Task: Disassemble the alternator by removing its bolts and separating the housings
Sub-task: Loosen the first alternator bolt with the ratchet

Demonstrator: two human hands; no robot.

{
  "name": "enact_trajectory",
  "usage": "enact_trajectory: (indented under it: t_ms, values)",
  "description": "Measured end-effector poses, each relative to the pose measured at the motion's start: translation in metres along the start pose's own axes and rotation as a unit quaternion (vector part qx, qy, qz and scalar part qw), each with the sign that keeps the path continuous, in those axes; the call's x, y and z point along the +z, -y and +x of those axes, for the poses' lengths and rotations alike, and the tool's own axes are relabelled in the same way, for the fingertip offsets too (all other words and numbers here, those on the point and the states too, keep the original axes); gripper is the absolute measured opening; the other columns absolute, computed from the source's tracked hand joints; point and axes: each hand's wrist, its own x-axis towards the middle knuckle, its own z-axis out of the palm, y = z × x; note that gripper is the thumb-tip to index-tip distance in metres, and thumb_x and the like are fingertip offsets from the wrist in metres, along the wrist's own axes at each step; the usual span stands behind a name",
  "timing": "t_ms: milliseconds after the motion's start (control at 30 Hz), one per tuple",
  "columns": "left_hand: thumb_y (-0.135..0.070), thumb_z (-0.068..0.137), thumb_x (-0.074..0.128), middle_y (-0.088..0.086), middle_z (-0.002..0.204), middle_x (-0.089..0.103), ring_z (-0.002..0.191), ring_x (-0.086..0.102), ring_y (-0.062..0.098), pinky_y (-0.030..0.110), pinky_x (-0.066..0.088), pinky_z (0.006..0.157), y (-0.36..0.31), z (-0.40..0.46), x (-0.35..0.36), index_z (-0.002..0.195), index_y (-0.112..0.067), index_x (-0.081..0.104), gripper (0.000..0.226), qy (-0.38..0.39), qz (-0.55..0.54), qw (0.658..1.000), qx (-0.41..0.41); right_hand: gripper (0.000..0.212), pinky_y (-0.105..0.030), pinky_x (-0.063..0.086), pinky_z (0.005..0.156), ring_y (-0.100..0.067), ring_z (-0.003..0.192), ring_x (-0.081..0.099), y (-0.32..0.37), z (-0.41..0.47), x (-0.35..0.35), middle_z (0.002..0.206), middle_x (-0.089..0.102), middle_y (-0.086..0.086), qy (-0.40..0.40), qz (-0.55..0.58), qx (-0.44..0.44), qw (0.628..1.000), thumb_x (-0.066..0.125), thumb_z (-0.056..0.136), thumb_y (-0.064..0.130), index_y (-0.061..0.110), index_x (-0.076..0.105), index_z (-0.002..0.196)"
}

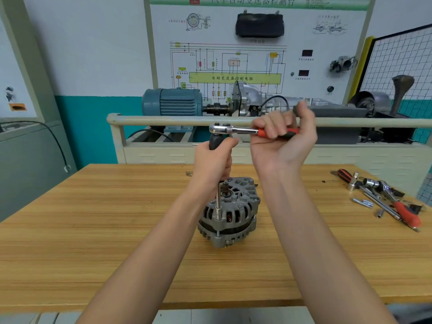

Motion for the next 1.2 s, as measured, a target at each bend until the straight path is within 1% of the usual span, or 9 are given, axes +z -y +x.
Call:
enact_trajectory:
  t_ms: [100,233,467,567,800,967,1067,1133,1200]
  values:
    - [-0.008,0.090,0.054,-0.007,0.040,0.024,0.035,0.017,0.010,0.015,0.018,0.037,0.002,0.002,0.000,0.050,-0.021,0.031,0.048,-0.008,-0.006,1.000,0.008,0.053,-0.022,0.030,0.040,-0.009,0.036,0.022,-0.007,-0.001,0.001,0.039,0.026,0.005,0.015,-0.028,-0.009,0.999,0.042,0.098,0.023,0.017,0.038,0.045]
    - [-0.005,0.089,0.052,-0.007,0.040,0.024,0.034,0.016,0.011,0.014,0.019,0.037,0.003,0.001,-0.002,0.040,-0.025,0.031,0.057,0.028,0.007,1.000,0.011,0.057,-0.019,0.020,0.036,-0.008,0.032,0.017,0.001,0.010,0.002,0.036,0.023,0.006,0.011,-0.021,0.017,1.000,0.034,0.099,0.020,0.017,0.035,0.043]
    - [-0.004,0.090,0.052,-0.006,0.040,0.025,0.035,0.017,0.011,0.015,0.020,0.038,0.002,0.002,-0.005,0.046,-0.024,0.031,0.053,0.050,0.000,0.999,0.008,0.055,-0.020,0.018,0.036,-0.008,0.030,0.018,0.001,0.018,-0.004,0.035,0.023,0.006,0.049,-0.023,0.048,0.997,0.033,0.098,0.018,0.017,0.036,0.042]
    - [-0.003,0.090,0.052,-0.006,0.041,0.025,0.035,0.017,0.010,0.015,0.019,0.038,0.003,0.000,-0.006,0.047,-0.023,0.031,0.051,0.067,0.000,0.998,0.012,0.049,-0.020,0.018,0.037,-0.008,0.031,0.019,0.004,0.016,-0.008,0.035,0.024,0.006,0.065,-0.022,0.046,0.997,0.038,0.091,0.018,0.017,0.036,0.042]
    - [-0.003,0.090,0.052,-0.006,0.041,0.024,0.035,0.017,0.010,0.016,0.019,0.037,0.003,0.002,-0.009,0.053,-0.020,0.029,0.047,0.102,-0.018,0.995,-0.002,0.045,-0.020,0.016,0.036,-0.008,0.029,0.019,0.004,0.025,-0.009,0.033,0.023,0.007,0.062,-0.024,0.069,0.995,0.041,0.085,0.017,0.017,0.036,0.041]
    - [-0.014,0.078,0.060,-0.004,0.039,0.028,0.032,0.021,0.010,0.018,0.022,0.038,0.004,0.007,-0.013,0.049,-0.017,0.038,0.037,0.196,-0.037,0.980,-0.020,0.044,-0.021,0.017,0.034,-0.008,0.028,0.018,0.008,0.042,-0.018,0.032,0.025,0.005,0.030,0.029,0.140,0.989,0.043,0.084,0.015,0.016,0.035,0.041]
    - [-0.013,0.077,0.063,-0.004,0.037,0.032,0.031,0.027,0.011,0.017,0.026,0.039,0.002,0.009,-0.012,0.046,-0.017,0.042,0.038,0.255,-0.011,0.966,-0.033,0.047,-0.022,0.017,0.033,-0.006,0.033,0.012,0.005,0.053,-0.029,0.031,0.026,0.002,-0.001,0.137,0.214,0.967,0.042,0.086,0.013,0.013,0.033,0.040]
    - [-0.014,0.078,0.063,-0.005,0.037,0.030,0.030,0.025,0.010,0.016,0.025,0.038,0.001,0.010,-0.011,0.046,-0.018,0.038,0.041,0.252,-0.012,0.967,-0.044,0.048,-0.022,0.018,0.032,-0.009,0.029,0.014,0.002,0.058,-0.037,0.031,0.026,0.001,-0.015,0.168,0.224,0.960,0.041,0.086,0.012,0.012,0.032,0.039]
    - [-0.015,0.085,0.060,-0.006,0.037,0.025,0.029,0.020,0.008,0.014,0.021,0.036,0.002,0.011,-0.009,0.045,-0.020,0.032,0.049,0.230,-0.022,0.971,-0.053,0.047,-0.023,0.020,0.030,-0.012,0.024,0.021,0.000,0.059,-0.037,0.031,0.026,0.002,-0.026,0.147,0.210,0.966,0.042,0.084,0.011,0.012,0.032,0.038]
